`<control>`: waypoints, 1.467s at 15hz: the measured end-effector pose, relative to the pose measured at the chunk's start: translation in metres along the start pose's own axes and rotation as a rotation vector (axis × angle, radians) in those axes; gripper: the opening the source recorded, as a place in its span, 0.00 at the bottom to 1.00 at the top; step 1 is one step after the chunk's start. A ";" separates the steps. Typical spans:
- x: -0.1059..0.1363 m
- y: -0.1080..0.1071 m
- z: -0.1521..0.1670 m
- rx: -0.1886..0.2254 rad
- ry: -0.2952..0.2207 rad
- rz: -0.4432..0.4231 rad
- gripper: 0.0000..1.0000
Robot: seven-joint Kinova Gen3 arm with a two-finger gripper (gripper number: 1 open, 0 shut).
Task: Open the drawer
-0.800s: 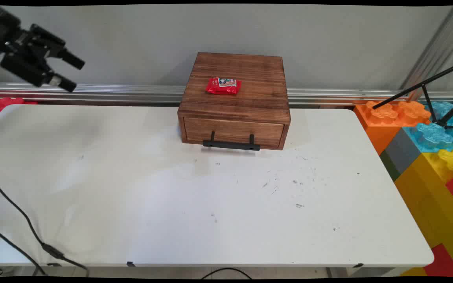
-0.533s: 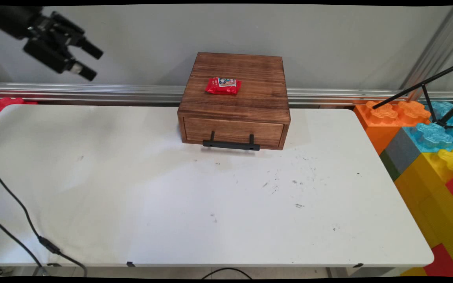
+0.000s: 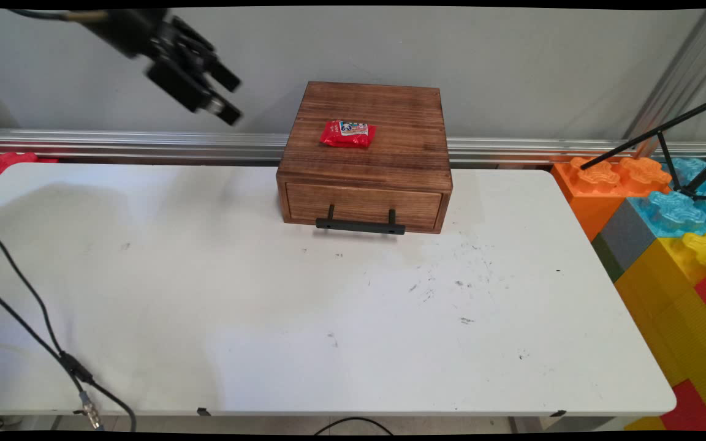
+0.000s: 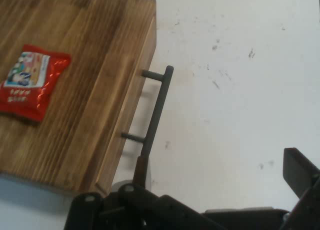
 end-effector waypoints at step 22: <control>0.023 0.020 0.276 0.066 -0.193 0.181 1.00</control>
